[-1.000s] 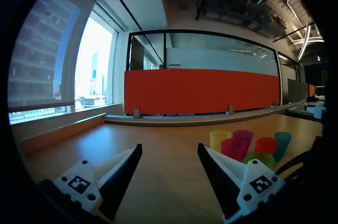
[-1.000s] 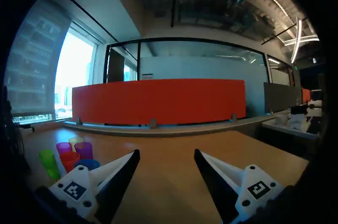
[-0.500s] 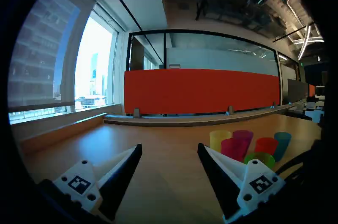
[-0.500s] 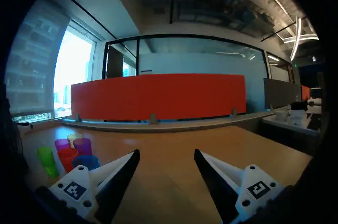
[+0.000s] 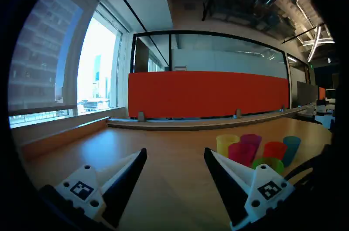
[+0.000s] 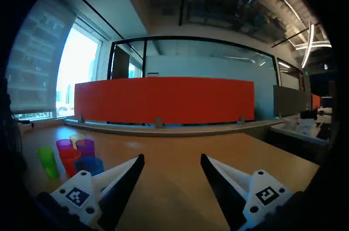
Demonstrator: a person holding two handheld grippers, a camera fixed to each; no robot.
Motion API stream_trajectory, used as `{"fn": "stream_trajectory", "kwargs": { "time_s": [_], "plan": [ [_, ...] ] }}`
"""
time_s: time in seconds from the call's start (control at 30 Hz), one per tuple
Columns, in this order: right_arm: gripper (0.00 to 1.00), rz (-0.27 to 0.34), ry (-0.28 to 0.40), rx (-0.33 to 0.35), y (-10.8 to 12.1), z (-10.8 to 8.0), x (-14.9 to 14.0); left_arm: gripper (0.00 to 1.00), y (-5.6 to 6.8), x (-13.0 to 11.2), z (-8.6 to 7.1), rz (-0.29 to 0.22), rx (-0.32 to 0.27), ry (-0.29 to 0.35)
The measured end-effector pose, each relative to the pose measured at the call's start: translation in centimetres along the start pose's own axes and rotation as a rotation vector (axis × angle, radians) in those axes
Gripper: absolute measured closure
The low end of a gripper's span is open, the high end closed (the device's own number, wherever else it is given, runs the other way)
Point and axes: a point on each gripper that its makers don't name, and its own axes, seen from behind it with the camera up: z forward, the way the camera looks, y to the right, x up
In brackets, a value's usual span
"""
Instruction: Pour water
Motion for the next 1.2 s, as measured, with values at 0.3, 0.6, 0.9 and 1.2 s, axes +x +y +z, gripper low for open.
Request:
{"fn": "stream_trajectory", "kwargs": {
  "time_s": [0.3, 0.6, 0.9, 1.2],
  "plan": [
    [0.0, -0.001, 0.0, -0.004, 0.01, -0.07, 0.06, 0.02, 0.01, 0.0, 0.01, 0.0, 0.0, 0.0],
    [0.0, 0.0, -0.002, -0.002, -0.13, -0.08, -0.07, 0.02, 0.0, -0.03, 0.02, 0.0, 0.0, 0.0],
    [0.0, 0.0, -0.003, -0.002, -0.15, -0.1, 0.03, 0.03, 0.04, 0.04, 0.02, 0.0, 0.0, 0.0],
    [0.0, 0.0, -0.003, -0.002, -0.16, -0.13, 0.15, 0.03, 0.0, 0.01, 0.04, 0.0, 0.0, 0.0]
  ]
}}
